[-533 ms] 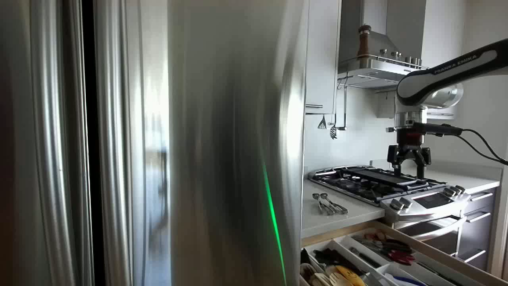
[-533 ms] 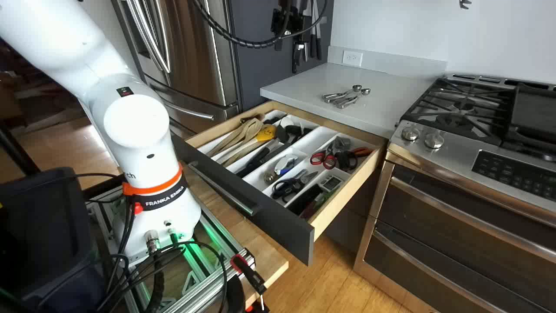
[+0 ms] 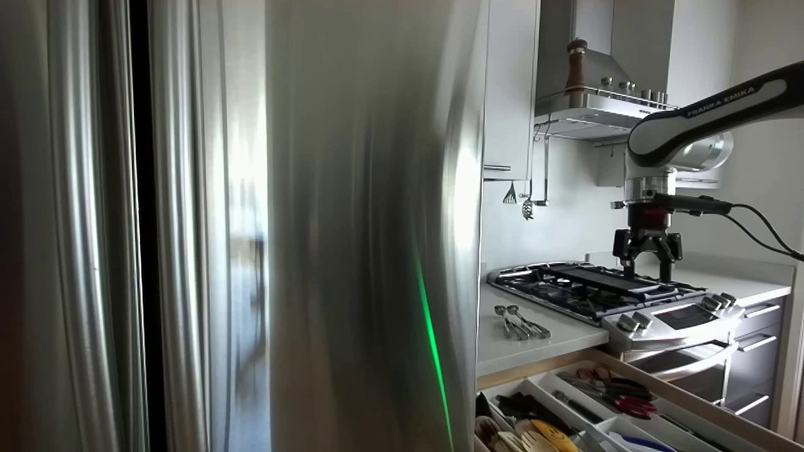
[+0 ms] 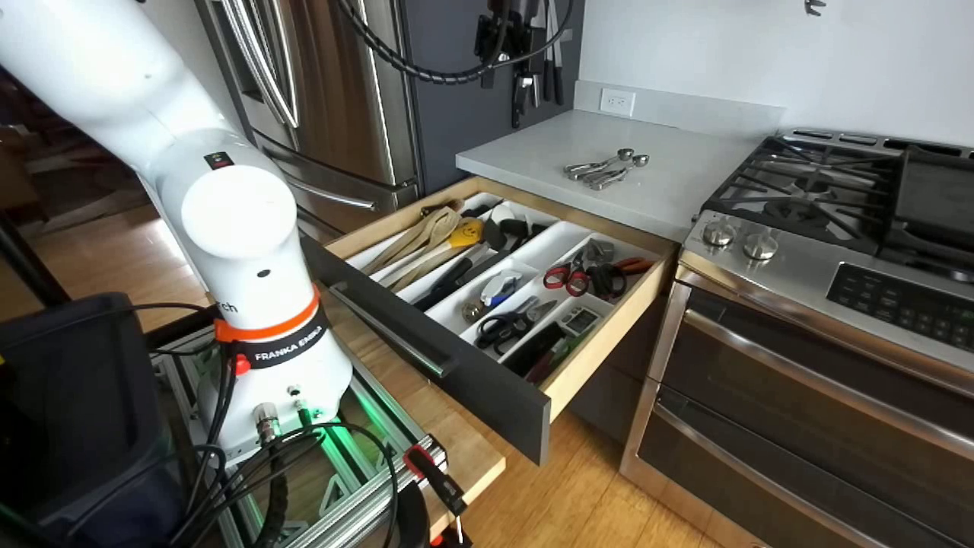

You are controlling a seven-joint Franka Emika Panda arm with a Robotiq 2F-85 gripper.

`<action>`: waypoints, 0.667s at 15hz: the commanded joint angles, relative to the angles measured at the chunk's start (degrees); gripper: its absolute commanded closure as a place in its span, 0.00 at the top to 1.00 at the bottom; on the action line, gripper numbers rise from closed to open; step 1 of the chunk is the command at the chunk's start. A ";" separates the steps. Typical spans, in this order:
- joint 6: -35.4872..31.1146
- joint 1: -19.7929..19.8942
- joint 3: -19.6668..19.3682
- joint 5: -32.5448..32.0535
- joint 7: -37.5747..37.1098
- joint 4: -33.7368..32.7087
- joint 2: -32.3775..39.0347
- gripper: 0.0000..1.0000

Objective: Move the metal and black object from the drawer to the counter

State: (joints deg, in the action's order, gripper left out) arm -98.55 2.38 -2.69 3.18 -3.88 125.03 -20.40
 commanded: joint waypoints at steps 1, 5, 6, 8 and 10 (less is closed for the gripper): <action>-1.06 0.22 0.83 -0.74 -1.13 0.42 0.32 1.00; -6.96 -1.47 5.31 -4.73 -4.07 4.74 2.05 1.00; -8.41 -2.01 6.58 -5.60 -4.76 6.07 2.99 1.00; -11.44 -3.03 8.68 -7.09 -6.47 8.34 4.75 1.00; -14.64 -3.74 10.13 -8.47 -8.88 10.65 6.73 1.00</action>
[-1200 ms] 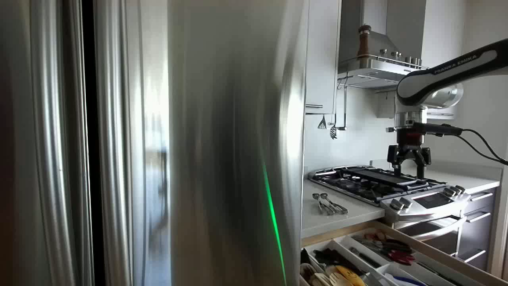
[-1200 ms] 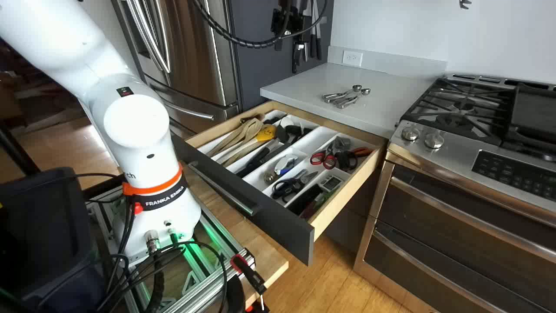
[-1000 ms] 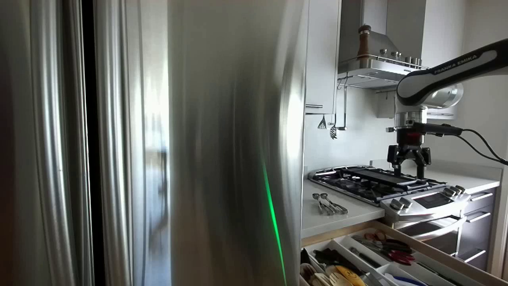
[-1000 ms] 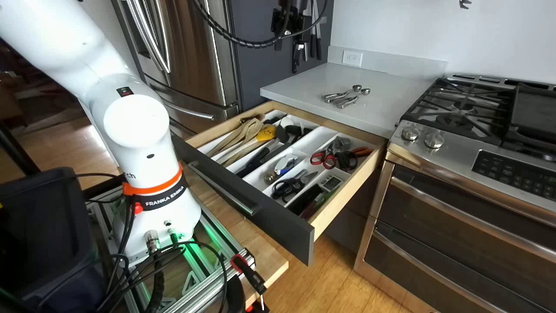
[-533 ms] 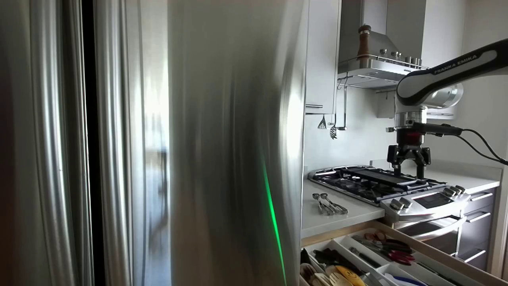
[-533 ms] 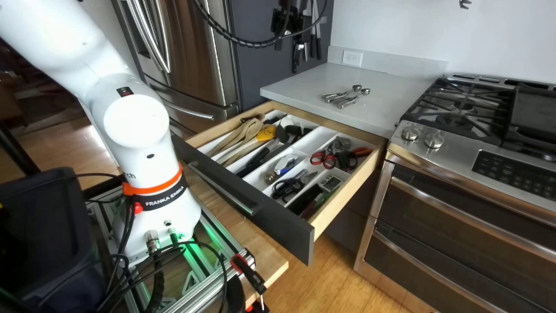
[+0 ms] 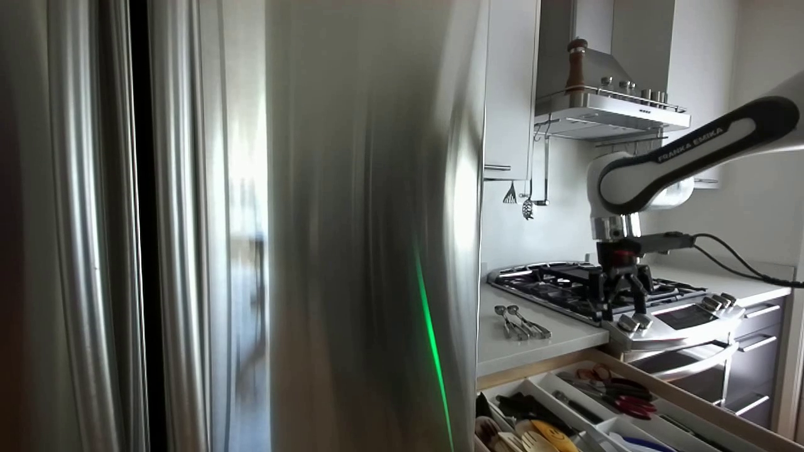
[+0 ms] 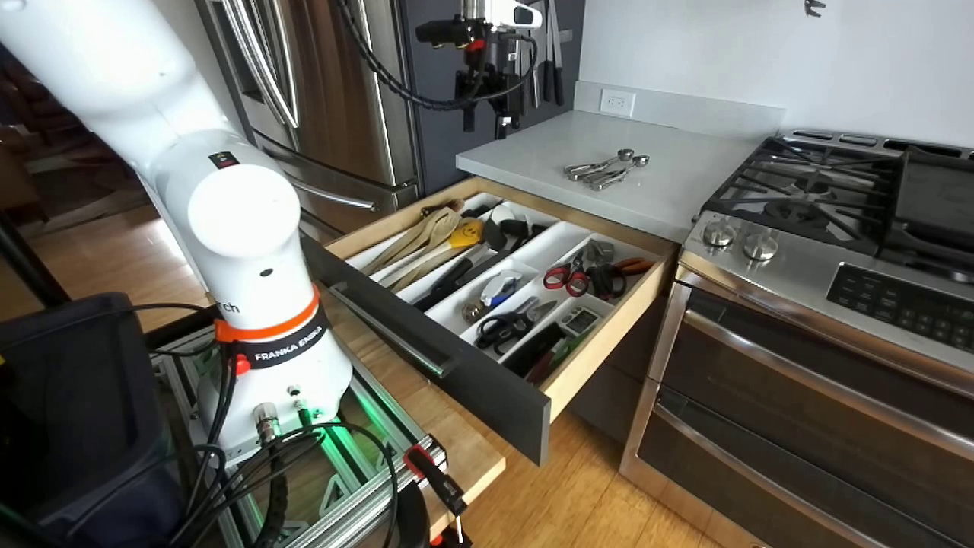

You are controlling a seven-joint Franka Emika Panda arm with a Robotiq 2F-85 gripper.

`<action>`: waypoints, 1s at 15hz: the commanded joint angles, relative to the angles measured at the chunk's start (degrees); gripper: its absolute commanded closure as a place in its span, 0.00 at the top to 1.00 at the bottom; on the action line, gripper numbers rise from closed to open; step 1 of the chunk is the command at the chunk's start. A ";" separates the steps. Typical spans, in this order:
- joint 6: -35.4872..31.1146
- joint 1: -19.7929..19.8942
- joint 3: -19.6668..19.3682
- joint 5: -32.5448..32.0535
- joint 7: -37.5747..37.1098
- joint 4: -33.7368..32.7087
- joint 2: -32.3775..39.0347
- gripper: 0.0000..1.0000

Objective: Move the metal and black object from the drawer to the counter

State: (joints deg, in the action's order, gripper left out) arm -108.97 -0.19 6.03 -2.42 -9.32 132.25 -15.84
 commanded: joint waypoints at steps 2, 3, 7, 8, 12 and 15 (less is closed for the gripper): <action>-6.69 -1.73 2.06 -4.11 -4.70 5.70 4.48 1.00; -8.57 -1.95 2.23 -4.79 -5.07 7.22 5.57 1.00; -22.42 -2.67 2.14 -7.06 -5.52 13.43 9.66 1.00; -25.47 -2.77 1.94 -7.27 -4.51 14.20 11.40 1.00; -24.56 -3.11 1.54 -6.07 -4.18 13.62 11.75 1.00; -24.57 -3.13 1.54 -6.08 -4.17 13.53 11.76 1.00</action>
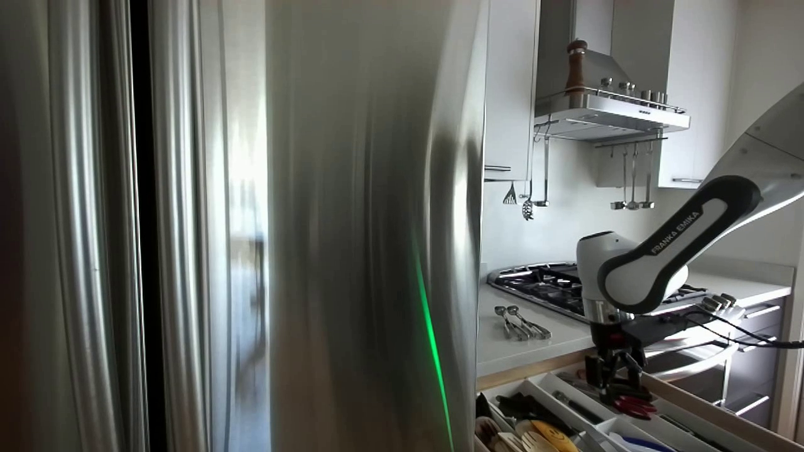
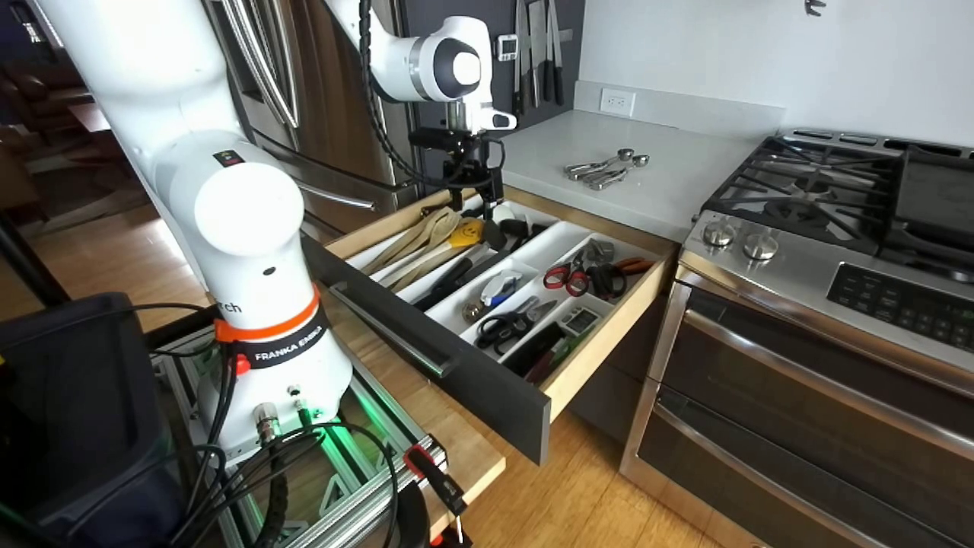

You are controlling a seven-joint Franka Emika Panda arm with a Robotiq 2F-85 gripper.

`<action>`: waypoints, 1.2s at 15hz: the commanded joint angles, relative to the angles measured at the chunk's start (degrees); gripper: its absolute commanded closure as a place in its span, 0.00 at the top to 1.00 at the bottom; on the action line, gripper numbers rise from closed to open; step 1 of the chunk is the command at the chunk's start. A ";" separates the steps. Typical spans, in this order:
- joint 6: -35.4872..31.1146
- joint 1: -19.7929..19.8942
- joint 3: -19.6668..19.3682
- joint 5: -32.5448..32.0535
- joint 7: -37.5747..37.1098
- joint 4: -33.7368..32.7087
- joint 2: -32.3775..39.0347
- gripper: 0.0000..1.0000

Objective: Move the metal and black object from the drawer to the counter

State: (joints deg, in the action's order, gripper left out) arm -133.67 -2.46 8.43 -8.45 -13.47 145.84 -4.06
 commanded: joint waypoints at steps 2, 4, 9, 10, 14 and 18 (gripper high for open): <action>-1.19 -0.98 -0.69 -0.34 -1.32 -0.74 2.04 1.00; -2.22 -1.20 -0.53 -0.76 -2.49 -1.46 4.45 1.00; -9.69 -2.31 -1.22 -2.11 -7.13 -2.34 10.57 1.00; -10.98 -2.50 -1.56 -1.91 -7.48 -2.54 11.53 0.94; -15.96 -3.47 -3.36 -1.52 -8.65 -3.60 15.59 0.68; -18.97 -4.91 -4.58 -0.73 -8.32 -4.62 18.52 0.60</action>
State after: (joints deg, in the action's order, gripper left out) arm -150.59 -5.36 5.49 -8.82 -20.31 142.47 11.66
